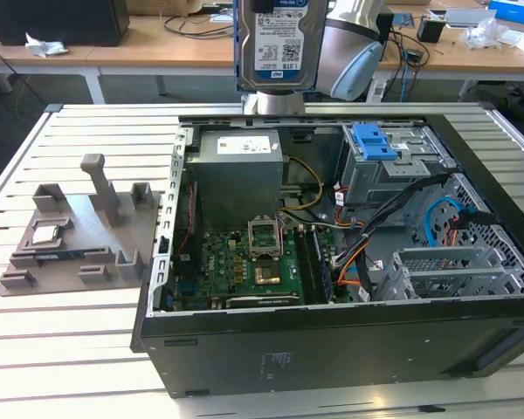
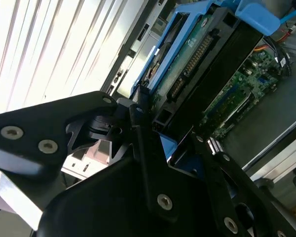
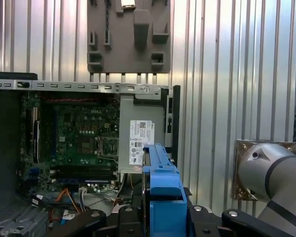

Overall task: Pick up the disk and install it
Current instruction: 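Pick up the disk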

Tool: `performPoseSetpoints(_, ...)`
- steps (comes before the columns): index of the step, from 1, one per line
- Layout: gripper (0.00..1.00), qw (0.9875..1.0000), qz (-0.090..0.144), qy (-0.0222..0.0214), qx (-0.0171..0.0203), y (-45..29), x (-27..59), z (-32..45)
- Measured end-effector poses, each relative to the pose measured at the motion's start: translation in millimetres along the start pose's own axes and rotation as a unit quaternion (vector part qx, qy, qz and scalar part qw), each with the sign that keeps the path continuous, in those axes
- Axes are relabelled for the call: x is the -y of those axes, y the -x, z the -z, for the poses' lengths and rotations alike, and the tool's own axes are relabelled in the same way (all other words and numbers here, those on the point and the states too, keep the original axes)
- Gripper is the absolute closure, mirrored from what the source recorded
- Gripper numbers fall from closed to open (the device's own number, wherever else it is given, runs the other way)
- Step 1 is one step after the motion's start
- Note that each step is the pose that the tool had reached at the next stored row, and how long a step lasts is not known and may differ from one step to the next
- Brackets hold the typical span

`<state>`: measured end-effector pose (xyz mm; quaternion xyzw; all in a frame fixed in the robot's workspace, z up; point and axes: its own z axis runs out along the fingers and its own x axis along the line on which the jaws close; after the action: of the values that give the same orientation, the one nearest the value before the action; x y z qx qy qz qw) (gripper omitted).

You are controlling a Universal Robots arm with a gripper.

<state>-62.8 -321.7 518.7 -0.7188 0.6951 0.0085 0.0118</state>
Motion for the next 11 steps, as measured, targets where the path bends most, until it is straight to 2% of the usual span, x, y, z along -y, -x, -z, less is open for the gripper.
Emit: performPoseSetpoints(11,0.63,1.0,0.0,0.0,0.0,-11.6,11.3,-0.5)
